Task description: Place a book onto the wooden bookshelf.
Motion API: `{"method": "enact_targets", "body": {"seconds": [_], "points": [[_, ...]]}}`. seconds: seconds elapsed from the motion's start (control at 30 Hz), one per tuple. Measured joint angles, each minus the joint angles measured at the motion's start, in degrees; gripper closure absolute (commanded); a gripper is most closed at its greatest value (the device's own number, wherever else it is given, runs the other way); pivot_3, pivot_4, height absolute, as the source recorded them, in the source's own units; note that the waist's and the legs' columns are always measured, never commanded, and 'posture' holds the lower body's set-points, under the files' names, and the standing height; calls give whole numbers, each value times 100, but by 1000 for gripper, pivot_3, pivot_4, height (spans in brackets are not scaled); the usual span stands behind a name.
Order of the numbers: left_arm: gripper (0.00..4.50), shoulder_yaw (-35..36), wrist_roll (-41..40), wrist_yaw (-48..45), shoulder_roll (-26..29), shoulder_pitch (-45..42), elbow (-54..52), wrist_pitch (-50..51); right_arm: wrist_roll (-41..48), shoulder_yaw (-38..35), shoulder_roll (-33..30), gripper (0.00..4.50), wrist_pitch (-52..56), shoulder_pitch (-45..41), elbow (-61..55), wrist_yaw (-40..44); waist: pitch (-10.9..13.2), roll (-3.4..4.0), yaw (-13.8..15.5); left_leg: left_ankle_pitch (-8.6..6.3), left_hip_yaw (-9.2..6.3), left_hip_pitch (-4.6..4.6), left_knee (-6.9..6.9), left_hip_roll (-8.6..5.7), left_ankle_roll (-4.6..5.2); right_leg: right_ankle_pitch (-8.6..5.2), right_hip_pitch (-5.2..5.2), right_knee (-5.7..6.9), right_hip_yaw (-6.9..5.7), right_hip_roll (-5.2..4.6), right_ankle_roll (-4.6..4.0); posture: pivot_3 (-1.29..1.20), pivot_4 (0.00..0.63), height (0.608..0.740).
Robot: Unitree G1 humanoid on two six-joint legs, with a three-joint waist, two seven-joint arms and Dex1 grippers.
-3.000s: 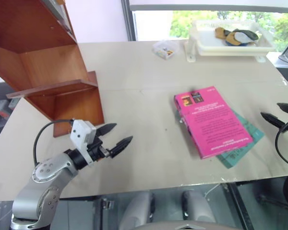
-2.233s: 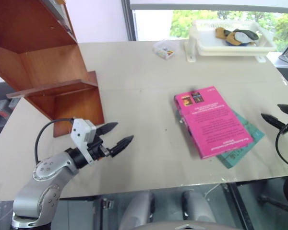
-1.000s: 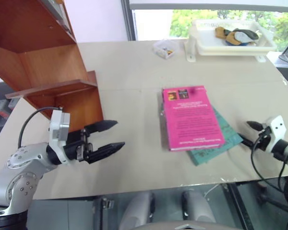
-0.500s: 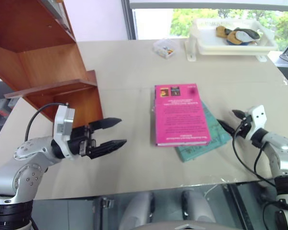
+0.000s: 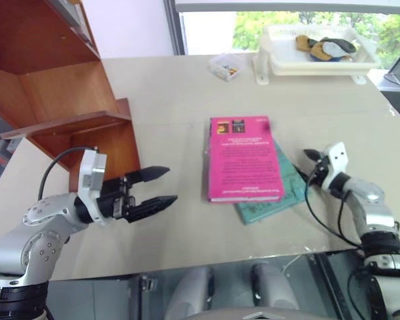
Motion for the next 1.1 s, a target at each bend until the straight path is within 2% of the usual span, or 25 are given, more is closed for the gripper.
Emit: {"method": "enact_targets", "body": {"seconds": [0.77,0.97,1.1], "points": [[40,-97,10,23,-61,-21,1,-2,-121,150,584,0,-380,-995,1015,0,0,0,-15,10,5,-10,-5,9,-18,7,-18,5,4,11,-9,0,150,740],[40,-107,6,374,-213,-38,87,138,-100,42,200,0,-443,-923,919,22,0,0,29,10,-1,-16,-4,3,-19,7,-20,3,2,8,-9,0,150,740],[40,-201,355,775,-226,-102,349,217,164,-289,-304,0,-12,-333,187,74,0,0,31,10,-4,-18,-6,4,-18,7,-20,4,0,8,-9,0,150,740]]}}
